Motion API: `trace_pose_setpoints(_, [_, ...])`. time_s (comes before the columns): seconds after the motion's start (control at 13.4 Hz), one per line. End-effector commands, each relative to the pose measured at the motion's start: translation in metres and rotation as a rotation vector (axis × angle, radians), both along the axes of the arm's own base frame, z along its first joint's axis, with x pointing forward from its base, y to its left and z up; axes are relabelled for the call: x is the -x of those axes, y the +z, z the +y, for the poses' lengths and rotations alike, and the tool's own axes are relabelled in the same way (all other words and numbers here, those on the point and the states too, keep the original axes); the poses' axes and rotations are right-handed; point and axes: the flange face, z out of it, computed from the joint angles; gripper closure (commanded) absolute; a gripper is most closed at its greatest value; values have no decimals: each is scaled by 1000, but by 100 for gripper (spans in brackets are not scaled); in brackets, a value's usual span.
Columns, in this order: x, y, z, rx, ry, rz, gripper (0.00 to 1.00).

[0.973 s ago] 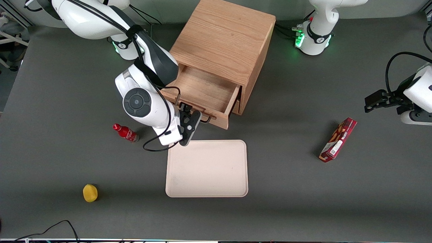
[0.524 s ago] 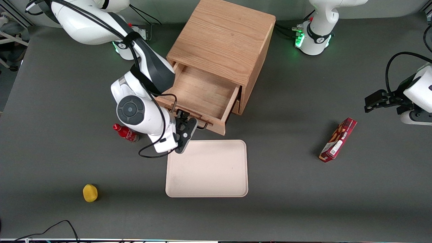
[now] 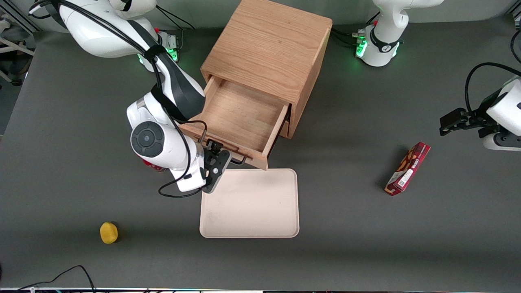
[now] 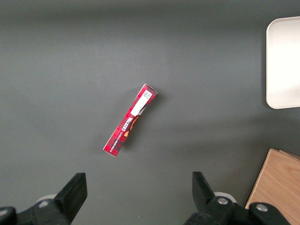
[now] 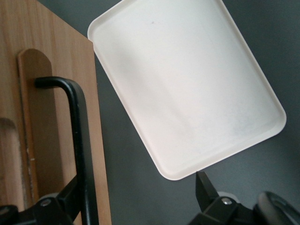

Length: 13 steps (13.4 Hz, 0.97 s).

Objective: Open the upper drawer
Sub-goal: 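Pull the upper drawer outward by its handle with the right gripper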

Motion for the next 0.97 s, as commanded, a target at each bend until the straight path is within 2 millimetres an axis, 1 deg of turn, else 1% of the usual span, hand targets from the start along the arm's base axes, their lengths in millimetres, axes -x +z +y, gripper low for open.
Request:
trace_pose_setpoints(0.0, [-17,0,-10,10,21,-35,0])
trace_pose_setpoints(0.3, [-25,2,-23,15,5,-44,0])
trace_pose_setpoints(0.37, [-29,-2,-27,14,-3,-41,0])
trace_pose_setpoints(0.45, [-30,0,-27,9,-5,-46,0])
trace_pose_setpoints(0.6, [-33,-2,-29,9,-7,-47,0])
trace_pose_setpoints(0.75, [-35,8,-29,0,-17,-56,0])
trace_pose_setpoints(0.9, [-31,20,-20,-12,-10,-62,0])
